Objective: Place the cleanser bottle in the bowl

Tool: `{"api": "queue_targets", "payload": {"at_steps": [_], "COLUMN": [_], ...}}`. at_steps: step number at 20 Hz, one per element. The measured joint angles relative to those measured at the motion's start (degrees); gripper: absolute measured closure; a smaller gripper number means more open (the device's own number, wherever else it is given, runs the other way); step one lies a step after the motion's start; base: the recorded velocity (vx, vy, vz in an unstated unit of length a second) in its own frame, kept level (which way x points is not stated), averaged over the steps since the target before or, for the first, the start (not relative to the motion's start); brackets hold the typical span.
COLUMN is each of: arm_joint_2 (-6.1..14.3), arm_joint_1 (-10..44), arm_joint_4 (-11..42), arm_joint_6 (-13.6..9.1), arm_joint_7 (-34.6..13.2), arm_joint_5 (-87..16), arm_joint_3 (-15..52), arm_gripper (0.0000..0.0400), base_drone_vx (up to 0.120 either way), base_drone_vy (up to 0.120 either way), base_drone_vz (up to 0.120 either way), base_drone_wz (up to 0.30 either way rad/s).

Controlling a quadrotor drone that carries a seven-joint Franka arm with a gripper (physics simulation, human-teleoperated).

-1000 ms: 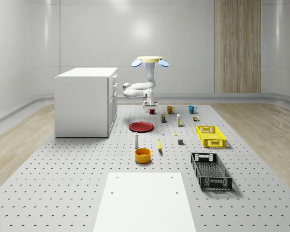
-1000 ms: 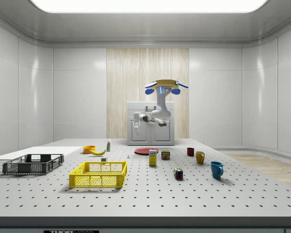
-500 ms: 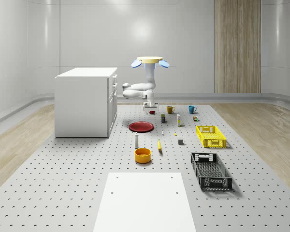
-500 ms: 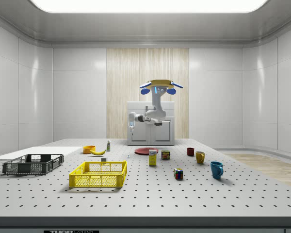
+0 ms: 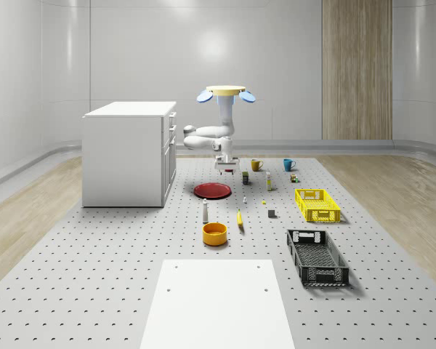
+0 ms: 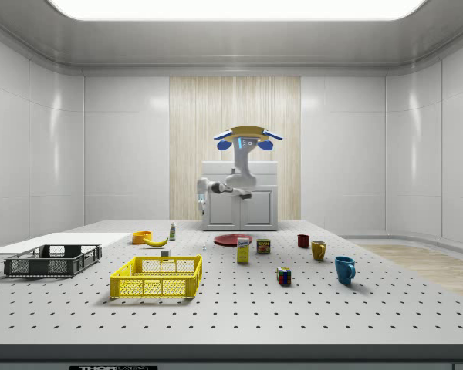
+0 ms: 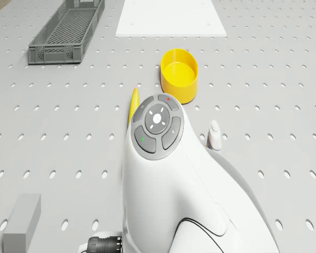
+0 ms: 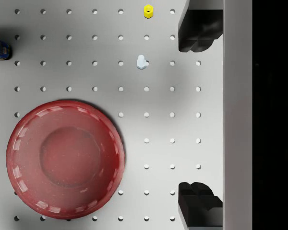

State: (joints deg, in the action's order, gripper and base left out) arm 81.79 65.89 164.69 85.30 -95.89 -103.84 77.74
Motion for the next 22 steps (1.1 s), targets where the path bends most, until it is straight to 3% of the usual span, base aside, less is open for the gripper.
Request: {"api": "queue_targets", "payload": {"at_steps": [22], "arm_joint_2": [2.6], "arm_joint_1": [0.6], "arm_joint_4": [-0.1], "arm_joint_6": [2.4], "arm_joint_7": [-0.5], "arm_joint_5": [1.1], "arm_joint_3": [0.4], "arm_gripper": [0.0], "base_drone_vx": [0.12], "base_drone_vy": [0.0], "base_drone_vz": [0.0], "base_drone_wz": [0.0]}}
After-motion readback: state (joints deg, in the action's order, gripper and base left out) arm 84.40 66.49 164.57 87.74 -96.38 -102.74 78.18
